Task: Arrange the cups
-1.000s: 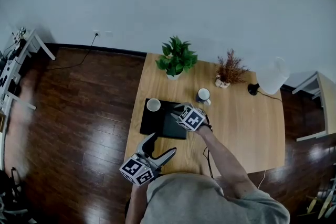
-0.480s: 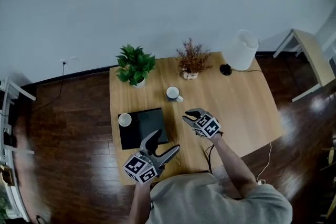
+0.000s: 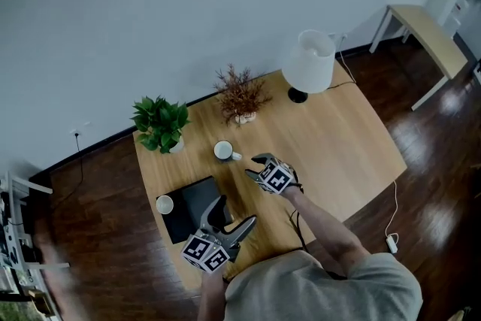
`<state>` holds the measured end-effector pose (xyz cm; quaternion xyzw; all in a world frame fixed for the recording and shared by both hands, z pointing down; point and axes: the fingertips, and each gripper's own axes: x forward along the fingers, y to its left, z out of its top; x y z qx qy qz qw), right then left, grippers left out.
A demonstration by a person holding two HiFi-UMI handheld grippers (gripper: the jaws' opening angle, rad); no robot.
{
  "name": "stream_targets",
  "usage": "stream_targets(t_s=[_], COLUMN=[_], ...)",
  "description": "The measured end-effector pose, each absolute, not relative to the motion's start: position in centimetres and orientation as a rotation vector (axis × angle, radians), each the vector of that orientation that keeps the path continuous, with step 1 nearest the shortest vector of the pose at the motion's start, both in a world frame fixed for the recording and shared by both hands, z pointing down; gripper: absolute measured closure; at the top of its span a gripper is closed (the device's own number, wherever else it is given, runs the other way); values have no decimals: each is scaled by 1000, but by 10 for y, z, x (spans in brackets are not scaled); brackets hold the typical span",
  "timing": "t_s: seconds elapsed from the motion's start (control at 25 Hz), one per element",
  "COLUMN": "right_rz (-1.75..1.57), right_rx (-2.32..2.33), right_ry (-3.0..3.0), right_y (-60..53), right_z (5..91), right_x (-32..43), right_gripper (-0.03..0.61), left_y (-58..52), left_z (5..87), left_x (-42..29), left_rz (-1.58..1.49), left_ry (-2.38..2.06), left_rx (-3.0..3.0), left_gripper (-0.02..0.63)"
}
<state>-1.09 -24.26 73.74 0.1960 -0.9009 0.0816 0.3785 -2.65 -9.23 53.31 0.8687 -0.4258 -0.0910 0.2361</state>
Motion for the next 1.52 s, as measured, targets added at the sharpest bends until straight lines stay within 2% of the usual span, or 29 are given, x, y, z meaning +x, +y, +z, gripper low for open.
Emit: stream_targets(t_s=[0.48, 0.6, 0.96, 1.16, 1.32, 1.52], right_rz=[68, 38, 114, 114, 45, -32], right_rx=[378, 355, 364, 302, 120, -142], right_ry=[-2132, -2093, -2169, -2278, -2335, -2361], right_y=[-285, -288, -250, -203, -150, -84], right_z=[789, 792, 762, 714, 683, 670], right_x=[-72, -77, -50, -40, -66, -134], right_gripper=[385, 504, 497, 497, 497, 497], left_y=[-87, -82, -59, -36, -12, 18], left_z=[540, 540, 538, 539, 546, 564], left_x=[-22, -29, -50, -66, -80, -105], left_rz=[-181, -193, -232, -275, -286, -240], left_ry=[-1182, -1210, -1280, -1332, -1388, -1501], left_rx=[2374, 2360, 2334, 2297, 2266, 2204], left_gripper=[160, 160, 161, 161, 161, 163])
